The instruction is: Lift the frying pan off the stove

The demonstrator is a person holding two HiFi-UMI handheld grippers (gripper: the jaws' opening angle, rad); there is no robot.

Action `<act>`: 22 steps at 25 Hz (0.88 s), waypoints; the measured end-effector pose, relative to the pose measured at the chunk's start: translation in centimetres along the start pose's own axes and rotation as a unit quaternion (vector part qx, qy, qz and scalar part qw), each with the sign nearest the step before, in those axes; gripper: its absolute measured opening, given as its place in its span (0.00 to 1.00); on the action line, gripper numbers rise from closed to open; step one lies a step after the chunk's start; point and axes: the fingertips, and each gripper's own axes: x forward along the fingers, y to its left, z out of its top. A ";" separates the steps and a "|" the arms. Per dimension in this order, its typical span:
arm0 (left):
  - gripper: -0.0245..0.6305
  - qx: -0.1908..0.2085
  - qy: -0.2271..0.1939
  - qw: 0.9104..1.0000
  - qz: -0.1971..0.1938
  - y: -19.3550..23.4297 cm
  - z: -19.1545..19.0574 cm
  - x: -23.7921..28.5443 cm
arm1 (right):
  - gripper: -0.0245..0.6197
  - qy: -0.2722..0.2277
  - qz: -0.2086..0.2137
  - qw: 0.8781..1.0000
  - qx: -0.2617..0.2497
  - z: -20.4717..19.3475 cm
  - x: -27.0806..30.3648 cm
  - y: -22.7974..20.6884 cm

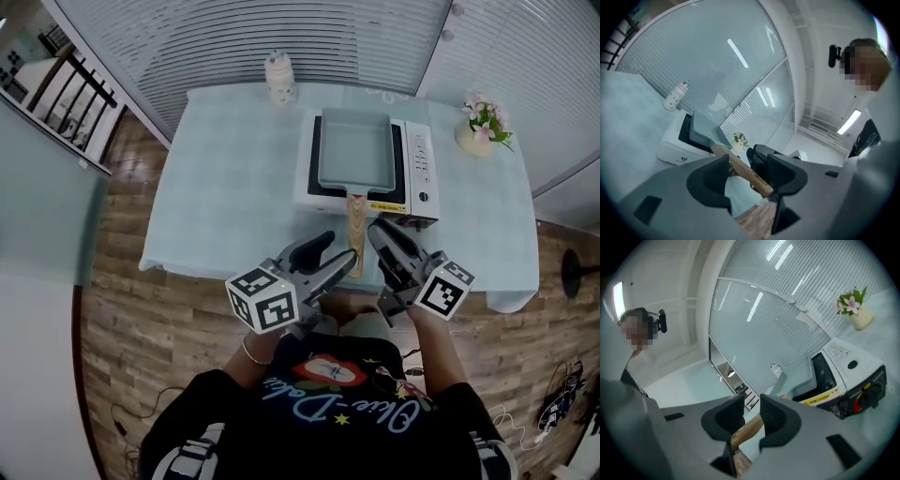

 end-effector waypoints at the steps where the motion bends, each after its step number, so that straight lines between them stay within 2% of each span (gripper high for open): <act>1: 0.40 -0.022 0.003 1.000 -0.005 0.1 -0.4 0.3 | 0.18 -0.003 -0.002 1.000 0.017 0.0 0.1 -0.4; 5: 0.41 -0.099 0.014 0.995 -0.016 0.7 -1.6 1.1 | 0.21 0.002 0.008 0.998 0.066 -0.6 0.6 -1.4; 10: 0.41 -0.178 0.021 0.983 -0.042 0.7 -2.4 1.9 | 0.27 -0.001 0.017 0.993 0.114 -0.9 1.5 -2.5; 12: 0.41 -0.194 0.026 0.979 -0.051 0.6 -2.7 2.1 | 0.30 -0.005 0.022 0.992 0.121 -0.8 1.9 -2.5; 15: 0.41 -0.212 0.032 0.975 -0.064 0.6 -3.1 2.6 | 0.33 -0.007 0.026 0.987 0.156 -1.1 2.3 -3.1; 22: 0.41 -0.270 0.044 0.956 -0.102 0.2 -3.6 3.1 | 0.38 0.009 0.032 0.978 0.206 -2.4 3.2 -4.4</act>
